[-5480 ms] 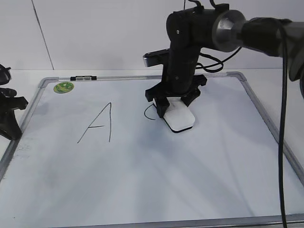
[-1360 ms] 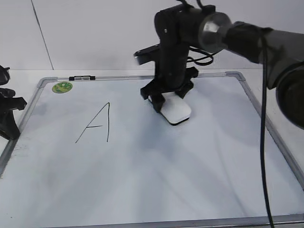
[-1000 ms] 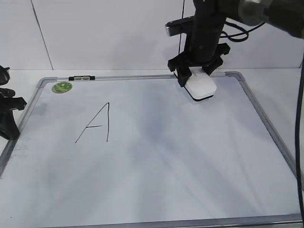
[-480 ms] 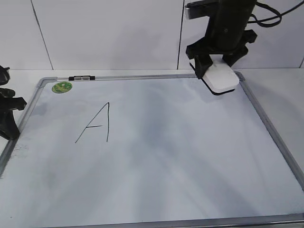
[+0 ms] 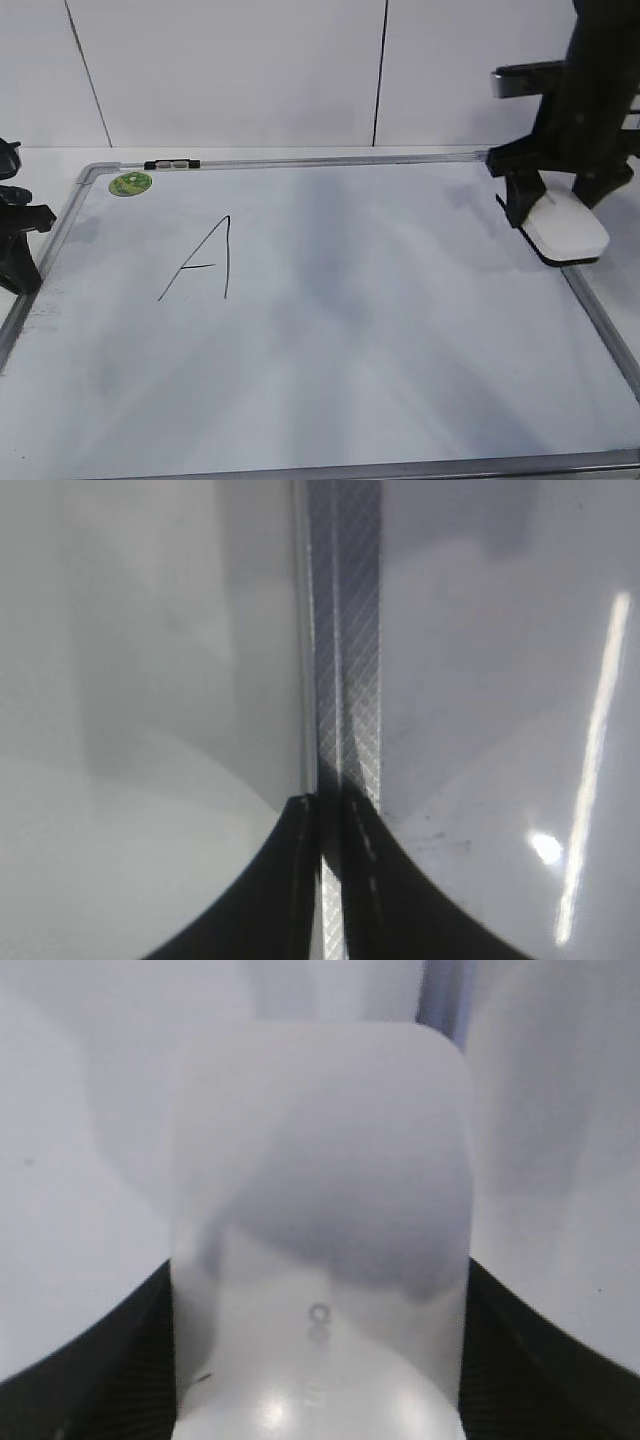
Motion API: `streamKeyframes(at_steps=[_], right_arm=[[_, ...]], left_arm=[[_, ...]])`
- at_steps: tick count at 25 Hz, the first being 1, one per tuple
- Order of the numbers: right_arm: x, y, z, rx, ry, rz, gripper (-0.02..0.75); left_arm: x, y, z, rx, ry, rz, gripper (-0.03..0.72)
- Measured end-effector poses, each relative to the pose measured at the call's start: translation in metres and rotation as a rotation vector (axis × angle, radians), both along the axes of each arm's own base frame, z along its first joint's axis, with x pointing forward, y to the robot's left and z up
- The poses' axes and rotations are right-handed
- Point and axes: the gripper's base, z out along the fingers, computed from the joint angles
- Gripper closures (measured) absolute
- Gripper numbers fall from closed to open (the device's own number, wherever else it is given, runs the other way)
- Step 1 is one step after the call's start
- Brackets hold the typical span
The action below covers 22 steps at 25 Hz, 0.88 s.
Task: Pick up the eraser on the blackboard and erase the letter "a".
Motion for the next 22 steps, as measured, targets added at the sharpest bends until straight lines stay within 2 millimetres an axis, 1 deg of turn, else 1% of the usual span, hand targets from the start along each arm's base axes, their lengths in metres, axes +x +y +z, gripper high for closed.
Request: streamKeyframes(at_steps=[1,3,7,12,22], right_arm=[[-0.002,-0.007,-0.006,0.009,-0.002,-0.017,0.216],[-0.006,-0.012,-0.018,0.025,-0.011,-0.035,0.216],[-0.007,-0.012,-0.034,0.057,-0.061,-0.043,0.216],[-0.002,-0.011,-0.037,0.076,-0.134,-0.041,0.216],[-0.002,-0.012,-0.037,0.063,-0.133,-0.036,0.216]], left_arm=[[0.0,0.0,0.0,0.0,0.0,0.0,0.653],[0.0,0.0,0.0,0.0,0.0,0.0,0.653],[0.0,0.0,0.0,0.0,0.002,0.0,0.653],[0.0,0.0,0.0,0.0,0.002,0.0,0.653],[0.0,0.0,0.0,-0.001,0.003,-0.001,0.653]])
